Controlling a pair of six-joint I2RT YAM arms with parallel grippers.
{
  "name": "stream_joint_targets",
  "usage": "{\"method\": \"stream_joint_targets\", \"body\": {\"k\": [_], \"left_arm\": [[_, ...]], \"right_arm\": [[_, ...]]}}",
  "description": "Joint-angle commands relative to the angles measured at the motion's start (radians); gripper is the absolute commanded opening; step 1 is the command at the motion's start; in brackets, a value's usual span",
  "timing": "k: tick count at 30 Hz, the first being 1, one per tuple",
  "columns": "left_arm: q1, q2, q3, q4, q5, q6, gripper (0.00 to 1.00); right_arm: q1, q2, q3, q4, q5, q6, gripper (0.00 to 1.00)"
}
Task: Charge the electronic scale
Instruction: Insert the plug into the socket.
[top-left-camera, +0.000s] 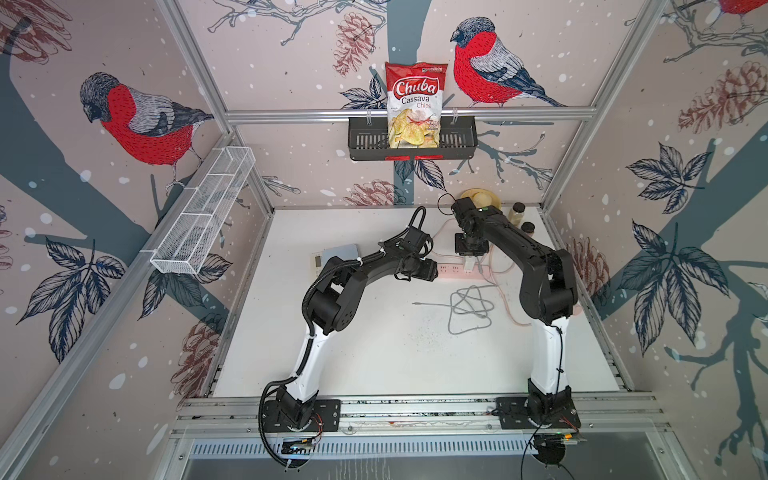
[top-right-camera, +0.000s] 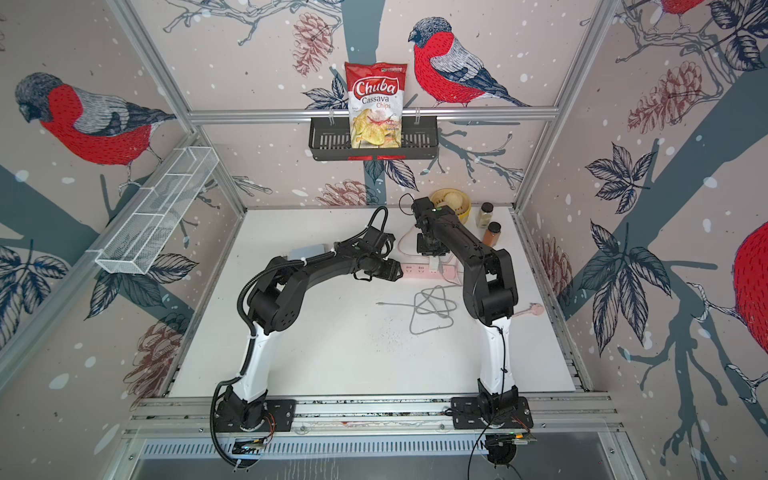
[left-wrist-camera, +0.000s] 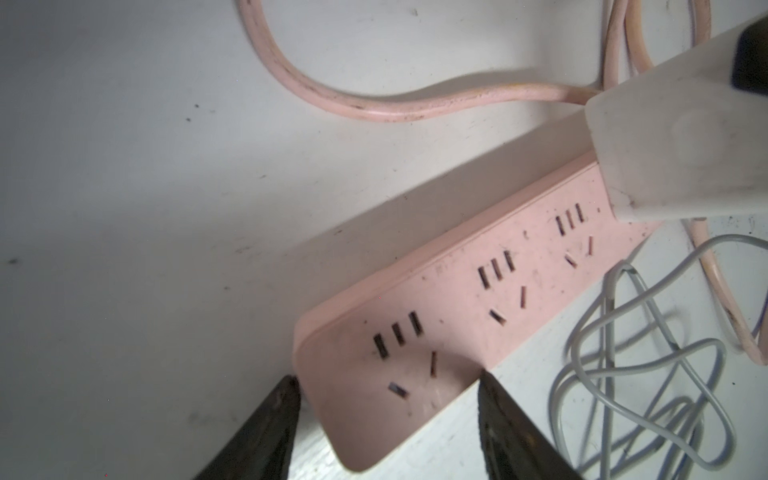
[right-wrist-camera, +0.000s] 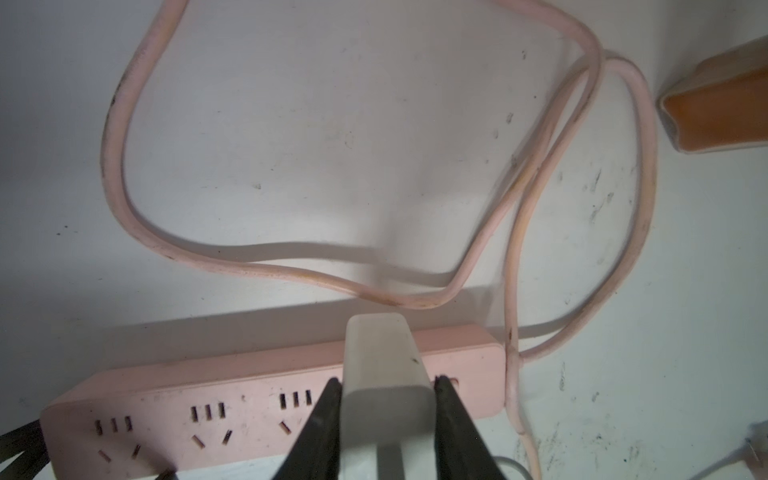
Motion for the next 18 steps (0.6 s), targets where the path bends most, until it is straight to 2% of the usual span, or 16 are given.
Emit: {"method": "stream_joint_targets", "body": {"k": [1,6,11,15,18], "left_arm": [[-0.002,-0.002,-0.024,-0.034,0.014,-0.047,0.66],[-0.002,-0.009,-0.034,-0.029,0.018,-0.054,0.66],[-0.002,-0.035,-0.046,-0.024,0.015,-0.041,0.67],[0.0,-0.07,-0.041,-0.031,0.0,-0.007,0.7],[0.007,-0.112,-0.025,-0.054,-0.034,0.022,0.72]], "right_arm": [[0.01,-0.035,-0.13,-0.045,-0.091,0.097,0.0],[0.01,-0.108,-0.279,0.081,-0.093,0.11,0.01],[0.011,-0.135,-0.233,0.082,-0.079,0.103,0.39],[0.011,-0.18,-0.113,0.052,-0.038,0.085,0.58],[0.011,-0.223,-0.035,0.036,-0.029,0.07,0.62]]}}
